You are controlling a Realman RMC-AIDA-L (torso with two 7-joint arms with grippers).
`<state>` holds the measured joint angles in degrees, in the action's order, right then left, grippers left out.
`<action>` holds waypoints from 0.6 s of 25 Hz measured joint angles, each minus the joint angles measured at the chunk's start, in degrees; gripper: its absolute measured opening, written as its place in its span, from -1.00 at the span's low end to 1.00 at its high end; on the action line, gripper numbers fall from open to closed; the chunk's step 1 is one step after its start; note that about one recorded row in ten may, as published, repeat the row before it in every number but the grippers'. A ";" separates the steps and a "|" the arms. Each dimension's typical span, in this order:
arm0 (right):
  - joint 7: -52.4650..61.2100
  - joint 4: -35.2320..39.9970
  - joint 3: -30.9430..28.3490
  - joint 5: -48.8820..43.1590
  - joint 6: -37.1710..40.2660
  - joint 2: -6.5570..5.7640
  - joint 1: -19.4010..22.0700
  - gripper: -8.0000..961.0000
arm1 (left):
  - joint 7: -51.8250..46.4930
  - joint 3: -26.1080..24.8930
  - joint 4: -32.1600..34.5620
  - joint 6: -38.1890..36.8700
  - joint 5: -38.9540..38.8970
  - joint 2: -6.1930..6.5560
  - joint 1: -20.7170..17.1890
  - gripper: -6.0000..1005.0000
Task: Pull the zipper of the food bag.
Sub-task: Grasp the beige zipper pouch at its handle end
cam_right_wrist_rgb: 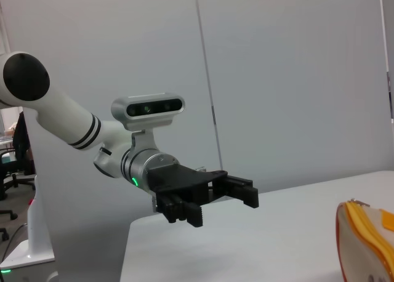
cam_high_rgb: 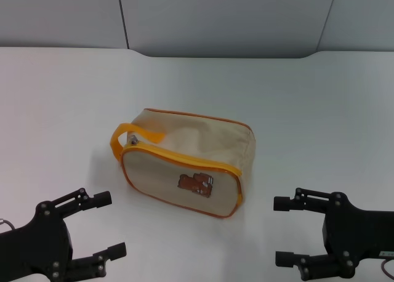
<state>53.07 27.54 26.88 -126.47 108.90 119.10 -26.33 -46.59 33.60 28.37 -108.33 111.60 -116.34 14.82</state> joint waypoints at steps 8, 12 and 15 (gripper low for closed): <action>-0.65 -0.28 0.02 0.65 -0.08 0.08 -0.03 0.75 | 0.15 0.10 0.46 -0.40 0.11 -0.04 0.04 0.64; -1.31 -0.65 -0.02 1.21 -0.10 0.08 0.18 0.75 | 1.45 -2.20 0.20 1.07 -0.60 -0.07 -0.35 0.64; -1.32 -0.66 -0.05 2.19 -0.07 0.08 0.89 0.74 | 2.87 -8.20 -0.55 5.49 -1.00 -1.13 -0.39 0.63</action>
<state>51.75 26.88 26.83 -124.28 108.83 119.18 -25.44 -43.72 25.40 27.83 -102.85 110.61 -117.47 14.43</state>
